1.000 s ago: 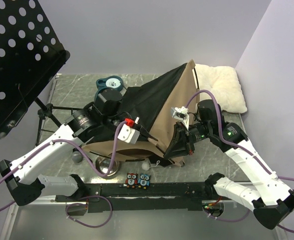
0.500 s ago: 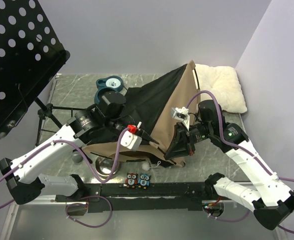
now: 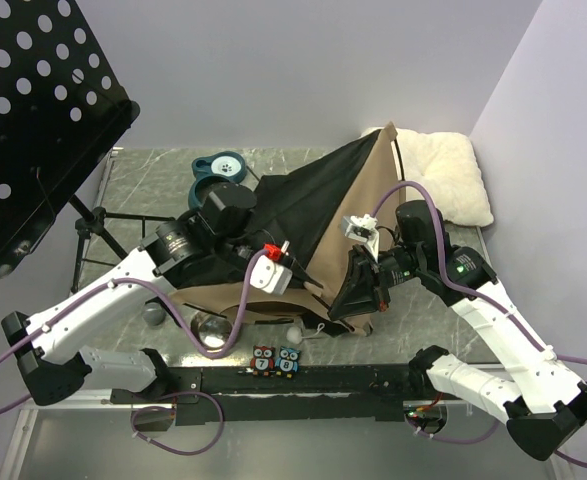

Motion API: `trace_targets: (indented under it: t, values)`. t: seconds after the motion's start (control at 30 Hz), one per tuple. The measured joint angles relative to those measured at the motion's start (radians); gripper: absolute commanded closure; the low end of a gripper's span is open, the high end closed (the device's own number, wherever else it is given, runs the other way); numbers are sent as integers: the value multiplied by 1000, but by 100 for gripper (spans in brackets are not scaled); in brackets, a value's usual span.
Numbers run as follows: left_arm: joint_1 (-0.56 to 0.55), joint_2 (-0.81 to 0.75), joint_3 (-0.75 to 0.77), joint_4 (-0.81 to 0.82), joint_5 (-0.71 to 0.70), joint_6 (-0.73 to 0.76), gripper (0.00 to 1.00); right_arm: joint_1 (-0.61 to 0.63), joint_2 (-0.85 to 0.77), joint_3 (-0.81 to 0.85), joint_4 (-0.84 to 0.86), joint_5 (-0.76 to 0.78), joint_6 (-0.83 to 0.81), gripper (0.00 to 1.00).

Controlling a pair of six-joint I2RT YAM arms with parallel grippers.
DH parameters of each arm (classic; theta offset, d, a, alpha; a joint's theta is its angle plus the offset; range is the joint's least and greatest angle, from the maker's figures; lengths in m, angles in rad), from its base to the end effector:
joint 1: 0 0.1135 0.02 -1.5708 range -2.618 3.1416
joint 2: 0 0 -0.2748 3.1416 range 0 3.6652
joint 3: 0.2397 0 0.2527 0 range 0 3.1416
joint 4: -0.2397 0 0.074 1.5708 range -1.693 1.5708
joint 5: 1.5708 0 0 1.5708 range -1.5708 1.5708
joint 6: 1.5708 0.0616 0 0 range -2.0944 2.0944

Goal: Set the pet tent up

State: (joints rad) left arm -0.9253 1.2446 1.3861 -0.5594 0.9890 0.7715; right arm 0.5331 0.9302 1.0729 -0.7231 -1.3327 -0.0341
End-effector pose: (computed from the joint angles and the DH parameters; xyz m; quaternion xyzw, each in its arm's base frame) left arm 0.1184 -0.2427 0.4241 0.7247 0.2939 -0.4336 0.4478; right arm 0.1110 0.1350 0.3796 -0.4755 0.5818 0.6193 0.2277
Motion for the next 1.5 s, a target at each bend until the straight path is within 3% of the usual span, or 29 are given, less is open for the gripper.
trace_targets:
  t: [0.5,0.93,1.5]
  values:
    - [36,0,0,8,44,-32,99,0,-39,0,-30,5,-45,100]
    - [19,-6,0,-58,60,81,99,0,-29,1,-29,8,-33,100]
    - [-8,-6,0,-21,31,18,99,0,-15,5,-30,9,-26,100]
